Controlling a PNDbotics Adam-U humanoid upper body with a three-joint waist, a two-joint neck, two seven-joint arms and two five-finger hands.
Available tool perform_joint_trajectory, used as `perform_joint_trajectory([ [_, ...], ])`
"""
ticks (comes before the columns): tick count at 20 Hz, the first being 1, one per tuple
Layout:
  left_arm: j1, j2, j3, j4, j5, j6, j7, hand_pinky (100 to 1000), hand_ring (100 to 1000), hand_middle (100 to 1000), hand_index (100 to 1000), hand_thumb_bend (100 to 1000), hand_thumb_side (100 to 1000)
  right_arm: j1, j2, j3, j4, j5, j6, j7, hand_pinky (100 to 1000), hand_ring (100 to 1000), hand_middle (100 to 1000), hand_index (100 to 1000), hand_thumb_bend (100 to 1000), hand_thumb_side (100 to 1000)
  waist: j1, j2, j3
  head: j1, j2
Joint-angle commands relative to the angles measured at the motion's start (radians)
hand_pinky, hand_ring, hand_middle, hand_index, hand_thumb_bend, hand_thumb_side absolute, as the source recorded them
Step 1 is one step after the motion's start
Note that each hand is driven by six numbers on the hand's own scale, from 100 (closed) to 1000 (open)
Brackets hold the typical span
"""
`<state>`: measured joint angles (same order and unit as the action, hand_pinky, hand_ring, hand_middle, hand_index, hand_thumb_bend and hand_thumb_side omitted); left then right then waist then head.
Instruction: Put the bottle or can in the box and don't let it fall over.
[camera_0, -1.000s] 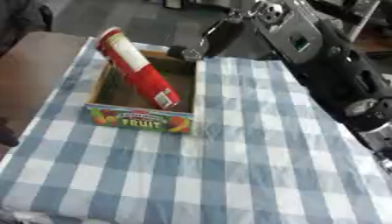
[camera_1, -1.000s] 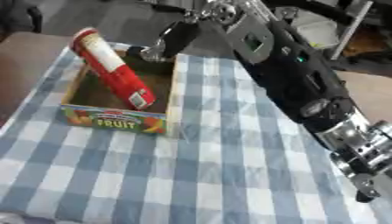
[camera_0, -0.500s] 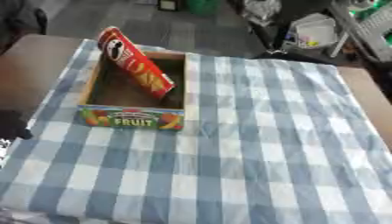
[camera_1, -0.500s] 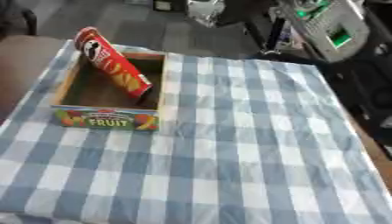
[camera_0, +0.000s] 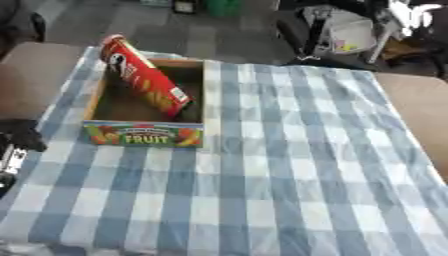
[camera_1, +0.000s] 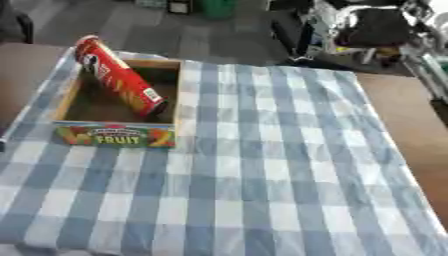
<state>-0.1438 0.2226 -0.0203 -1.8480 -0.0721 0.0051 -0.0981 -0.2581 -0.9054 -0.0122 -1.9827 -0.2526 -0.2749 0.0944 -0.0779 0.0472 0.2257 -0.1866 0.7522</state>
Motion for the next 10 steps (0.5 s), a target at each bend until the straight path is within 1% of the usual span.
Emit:
perform_joint_trajectory([
  [1,-0.005,0.023,0.011,-0.010,-0.007,-0.001,0.008,680,511,508,669,403,617,0.056,0.012,-0.055,-0.017,-0.020,-0.032,-0.016,741,773,838,966,112,435,0.004,-0.009,-0.008,0.012,0.005],
  [5,0.001,0.025,0.012,-0.008,-0.010,-0.001,0.007,681,512,509,669,403,616,0.137,0.059,-0.081,-0.017,-0.007,-0.044,-0.033,734,766,834,964,103,447,0.002,-0.010,-0.023,0.024,0.015],
  [10,0.009,0.029,0.011,-0.007,-0.012,-0.003,0.006,681,512,508,668,403,618,0.178,0.118,-0.088,-0.017,0.022,-0.035,-0.043,725,756,827,958,100,450,0.005,-0.005,-0.039,0.037,0.018],
])
